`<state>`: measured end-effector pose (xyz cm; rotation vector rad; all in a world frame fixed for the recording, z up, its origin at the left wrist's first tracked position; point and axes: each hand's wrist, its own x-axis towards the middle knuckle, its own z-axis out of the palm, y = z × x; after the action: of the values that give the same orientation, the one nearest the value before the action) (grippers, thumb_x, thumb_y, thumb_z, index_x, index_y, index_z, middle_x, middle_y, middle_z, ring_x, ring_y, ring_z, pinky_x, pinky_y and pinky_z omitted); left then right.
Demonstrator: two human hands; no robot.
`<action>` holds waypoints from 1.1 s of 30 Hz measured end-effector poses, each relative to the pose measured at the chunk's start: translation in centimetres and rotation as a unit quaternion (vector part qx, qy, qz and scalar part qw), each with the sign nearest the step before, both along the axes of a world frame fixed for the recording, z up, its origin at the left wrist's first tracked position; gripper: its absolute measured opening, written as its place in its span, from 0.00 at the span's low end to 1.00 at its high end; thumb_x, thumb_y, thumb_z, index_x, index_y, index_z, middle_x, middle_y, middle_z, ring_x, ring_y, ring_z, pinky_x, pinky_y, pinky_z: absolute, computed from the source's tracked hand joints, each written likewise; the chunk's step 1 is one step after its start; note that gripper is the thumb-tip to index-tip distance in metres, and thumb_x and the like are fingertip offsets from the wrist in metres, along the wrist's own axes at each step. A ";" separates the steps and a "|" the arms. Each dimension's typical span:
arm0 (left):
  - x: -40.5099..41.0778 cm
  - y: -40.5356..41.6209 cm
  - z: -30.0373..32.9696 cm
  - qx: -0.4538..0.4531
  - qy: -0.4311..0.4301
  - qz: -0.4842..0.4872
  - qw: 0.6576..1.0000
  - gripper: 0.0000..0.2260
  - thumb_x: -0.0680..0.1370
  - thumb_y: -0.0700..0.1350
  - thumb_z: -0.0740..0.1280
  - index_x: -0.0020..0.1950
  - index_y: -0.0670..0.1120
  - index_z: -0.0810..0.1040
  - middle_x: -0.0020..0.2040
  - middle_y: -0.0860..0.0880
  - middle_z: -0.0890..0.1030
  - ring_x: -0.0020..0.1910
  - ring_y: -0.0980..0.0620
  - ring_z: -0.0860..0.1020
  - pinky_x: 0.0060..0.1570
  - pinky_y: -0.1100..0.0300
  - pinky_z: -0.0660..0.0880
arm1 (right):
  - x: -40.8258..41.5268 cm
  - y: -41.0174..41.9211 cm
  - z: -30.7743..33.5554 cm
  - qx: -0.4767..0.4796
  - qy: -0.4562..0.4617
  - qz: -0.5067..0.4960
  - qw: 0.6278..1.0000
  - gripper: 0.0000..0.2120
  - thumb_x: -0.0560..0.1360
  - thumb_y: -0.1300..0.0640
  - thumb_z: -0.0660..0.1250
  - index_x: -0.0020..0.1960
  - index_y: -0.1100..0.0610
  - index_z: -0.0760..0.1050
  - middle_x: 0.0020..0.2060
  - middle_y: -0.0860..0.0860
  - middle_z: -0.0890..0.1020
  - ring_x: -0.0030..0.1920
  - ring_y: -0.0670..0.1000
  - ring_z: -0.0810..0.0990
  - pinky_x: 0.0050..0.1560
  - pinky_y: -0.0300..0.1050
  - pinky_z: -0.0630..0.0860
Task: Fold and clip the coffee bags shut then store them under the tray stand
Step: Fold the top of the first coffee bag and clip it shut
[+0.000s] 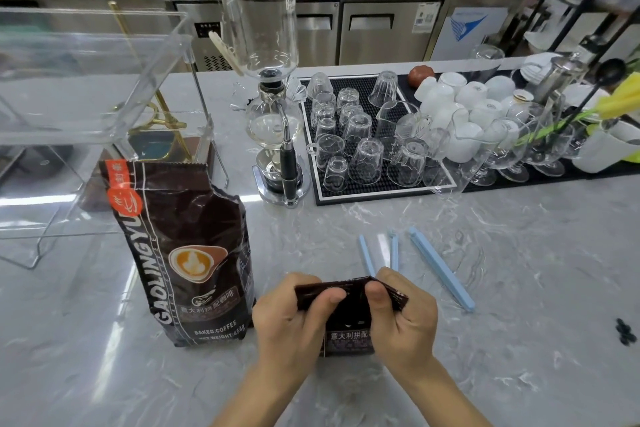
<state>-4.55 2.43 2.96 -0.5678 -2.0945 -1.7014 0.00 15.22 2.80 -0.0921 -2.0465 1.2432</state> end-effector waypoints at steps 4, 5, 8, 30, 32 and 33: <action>0.5 -0.4 -0.2 0.006 0.022 -0.023 0.999 0.17 0.84 0.60 0.56 0.45 0.52 0.77 0.45 0.73 0.79 0.38 0.75 0.76 0.37 0.81 0.68 | 0.9 0.0 -0.3 -0.045 0.021 0.027 0.998 0.30 0.82 0.39 0.51 0.29 0.57 0.64 0.26 0.43 0.63 0.27 0.36 0.62 0.29 0.27 0.58; 0.6 -0.5 -0.3 0.006 0.027 -0.019 0.999 0.18 0.85 0.59 0.54 0.45 0.52 0.76 0.44 0.71 0.79 0.36 0.74 0.76 0.36 0.81 0.67 | 1.1 -0.1 -0.5 -0.051 0.023 0.031 0.998 0.33 0.83 0.39 0.49 0.28 0.60 0.64 0.25 0.46 0.64 0.26 0.39 0.62 0.28 0.29 0.57; 0.7 -0.4 -0.5 -0.011 0.052 0.016 0.998 0.19 0.86 0.56 0.51 0.42 0.50 0.73 0.39 0.53 0.76 0.29 0.64 0.72 0.31 0.79 0.63 | 1.1 -0.3 -0.6 -0.018 0.018 0.008 1.000 0.38 0.84 0.43 0.47 0.25 0.67 0.65 0.20 0.56 0.66 0.21 0.50 0.64 0.23 0.37 0.57; 0.2 -2.4 0.7 0.000 0.096 -0.074 0.993 0.13 0.84 0.49 0.59 0.49 0.45 0.80 0.44 0.54 0.78 0.44 0.56 0.78 0.45 0.65 0.73 | 1.9 0.4 -0.6 -0.078 0.033 0.037 0.996 0.25 0.84 0.45 0.51 0.43 0.58 0.78 0.35 0.52 0.82 0.35 0.54 0.82 0.33 0.47 0.77; 0.1 -2.8 1.2 0.003 0.096 -0.059 0.994 0.11 0.83 0.48 0.62 0.50 0.44 0.82 0.42 0.51 0.78 0.43 0.54 0.77 0.45 0.64 0.72 | 2.2 0.6 -0.1 -0.072 0.034 0.043 0.996 0.23 0.84 0.45 0.52 0.45 0.58 0.79 0.36 0.52 0.82 0.36 0.54 0.82 0.34 0.46 0.77; 0.1 -3.0 1.4 0.004 0.100 -0.052 0.994 0.10 0.82 0.47 0.64 0.50 0.44 0.83 0.41 0.49 0.77 0.42 0.53 0.77 0.44 0.63 0.72 | 2.3 0.7 0.1 -0.079 0.039 0.054 0.995 0.22 0.84 0.45 0.53 0.45 0.59 0.79 0.37 0.53 0.82 0.37 0.55 0.83 0.34 0.46 0.77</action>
<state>-4.42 -0.61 4.40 -0.8234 -1.9468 -1.6328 2.30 15.88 2.94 -0.0062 -1.9050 1.4517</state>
